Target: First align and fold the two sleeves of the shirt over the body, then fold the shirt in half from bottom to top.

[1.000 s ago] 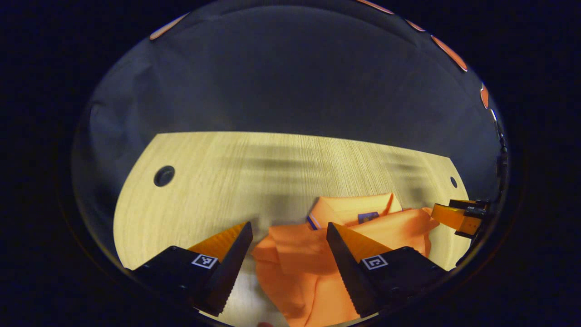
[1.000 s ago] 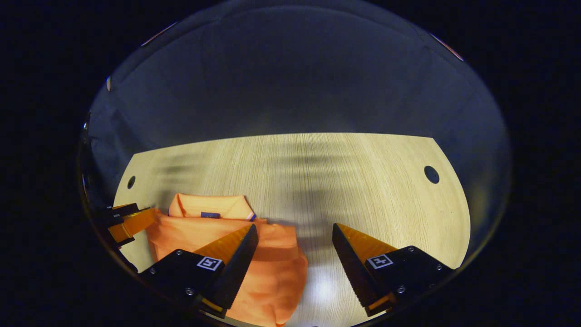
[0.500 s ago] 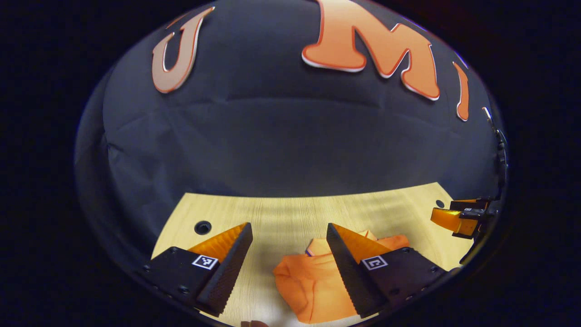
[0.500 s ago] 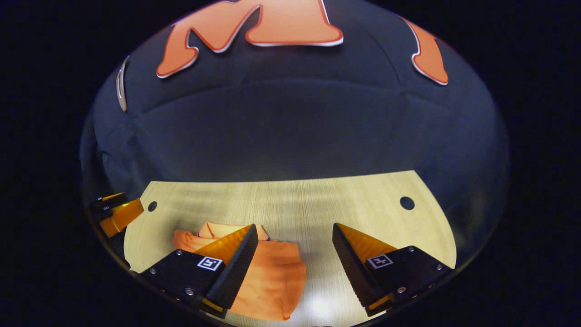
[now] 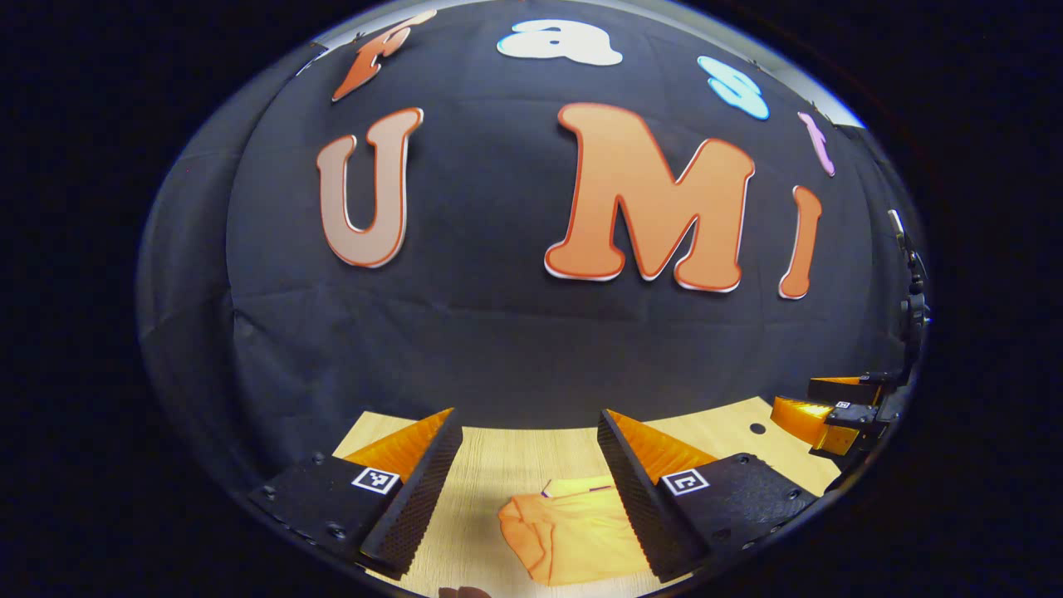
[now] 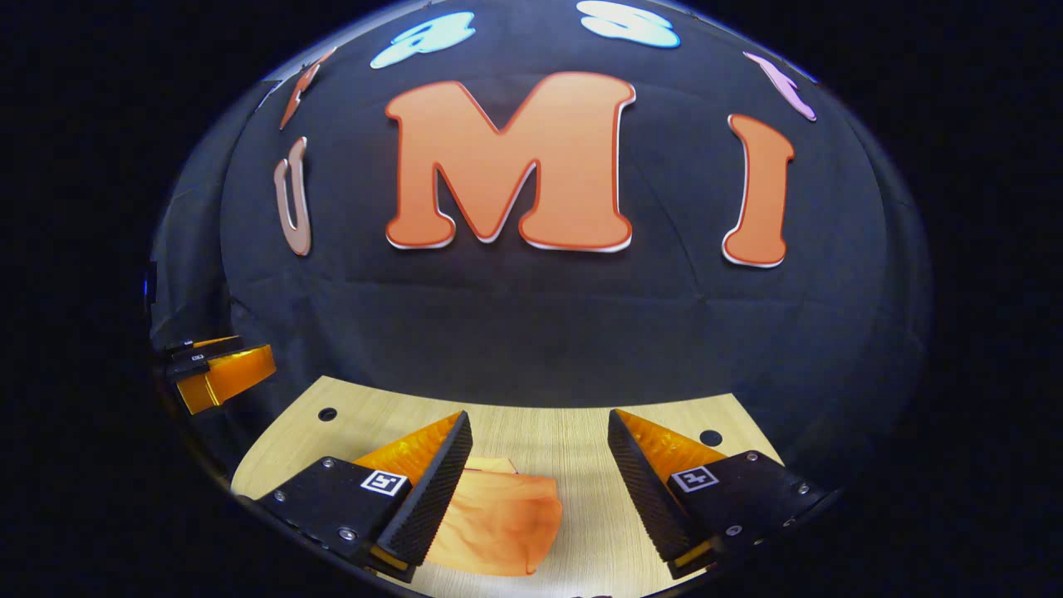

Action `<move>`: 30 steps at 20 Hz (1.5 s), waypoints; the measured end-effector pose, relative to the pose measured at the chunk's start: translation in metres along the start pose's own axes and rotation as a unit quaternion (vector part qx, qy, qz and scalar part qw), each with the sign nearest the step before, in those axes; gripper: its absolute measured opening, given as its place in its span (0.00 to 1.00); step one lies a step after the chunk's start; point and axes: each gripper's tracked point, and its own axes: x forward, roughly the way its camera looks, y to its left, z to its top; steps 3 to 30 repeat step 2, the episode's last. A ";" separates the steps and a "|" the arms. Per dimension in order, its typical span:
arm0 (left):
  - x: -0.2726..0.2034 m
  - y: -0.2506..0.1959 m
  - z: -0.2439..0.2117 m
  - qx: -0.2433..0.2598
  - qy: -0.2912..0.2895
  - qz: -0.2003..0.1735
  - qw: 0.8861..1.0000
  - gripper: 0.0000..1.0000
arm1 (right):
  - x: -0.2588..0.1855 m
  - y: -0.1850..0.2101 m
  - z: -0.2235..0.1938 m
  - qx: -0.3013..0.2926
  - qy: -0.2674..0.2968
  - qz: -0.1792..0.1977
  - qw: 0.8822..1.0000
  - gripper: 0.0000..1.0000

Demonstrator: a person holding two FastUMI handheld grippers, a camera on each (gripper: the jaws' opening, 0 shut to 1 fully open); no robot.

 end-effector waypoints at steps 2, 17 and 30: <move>-0.028 0.001 0.015 -0.008 -0.029 -0.007 1.000 0.98 | -0.020 0.004 0.019 -0.001 -0.043 -0.001 0.999 0.99; -0.028 0.001 0.015 -0.008 -0.029 -0.007 1.000 0.98 | -0.020 0.004 0.019 -0.001 -0.043 -0.001 0.999 0.99; -0.028 0.001 0.015 -0.008 -0.029 -0.007 1.000 0.98 | -0.020 0.004 0.019 -0.001 -0.043 -0.001 0.999 0.99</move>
